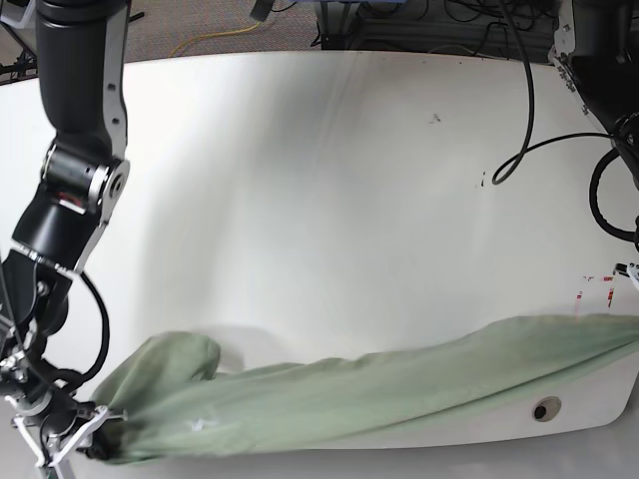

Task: Fold the T-shirt properly
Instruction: 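Lift the shirt with both grippers and lay it flat across the table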

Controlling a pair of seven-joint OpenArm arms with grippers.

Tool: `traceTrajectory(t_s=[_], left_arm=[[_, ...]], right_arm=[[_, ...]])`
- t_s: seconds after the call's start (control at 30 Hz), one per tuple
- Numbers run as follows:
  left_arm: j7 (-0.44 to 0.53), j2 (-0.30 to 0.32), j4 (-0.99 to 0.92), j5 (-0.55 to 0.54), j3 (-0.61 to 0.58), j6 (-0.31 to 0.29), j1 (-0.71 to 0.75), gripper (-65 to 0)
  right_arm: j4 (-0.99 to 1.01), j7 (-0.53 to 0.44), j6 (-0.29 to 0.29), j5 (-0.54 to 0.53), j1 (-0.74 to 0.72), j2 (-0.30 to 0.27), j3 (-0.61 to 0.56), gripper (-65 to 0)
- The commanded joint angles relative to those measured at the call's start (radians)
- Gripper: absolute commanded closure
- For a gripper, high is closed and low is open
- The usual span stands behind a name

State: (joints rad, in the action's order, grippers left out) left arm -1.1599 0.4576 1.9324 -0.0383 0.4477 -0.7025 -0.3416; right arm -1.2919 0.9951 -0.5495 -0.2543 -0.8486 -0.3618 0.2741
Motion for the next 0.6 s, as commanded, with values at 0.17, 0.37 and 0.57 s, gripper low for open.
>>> traceTrajectory(t_s=[0.17,0.37,0.57], left_arm=[[0.166,-0.035,0.014,-0.005,0.076,0.004,0.226,0.0],[0.277,-0.059,0.011,-0.005,0.081,0.004,0.422,0.0],[0.352,-0.062,0.009,-0.005,0.118,0.004,0.566,0.0]], right_arm=[[-0.209,-0.046,-0.001,-0.017,0.256,0.043,0.119,0.0],[-0.329,-0.046,-0.001,-0.098,0.527,0.085,0.19,0.0],[-0.397,-0.046,0.004,-0.228,0.747,0.108,0.235,0.0]])
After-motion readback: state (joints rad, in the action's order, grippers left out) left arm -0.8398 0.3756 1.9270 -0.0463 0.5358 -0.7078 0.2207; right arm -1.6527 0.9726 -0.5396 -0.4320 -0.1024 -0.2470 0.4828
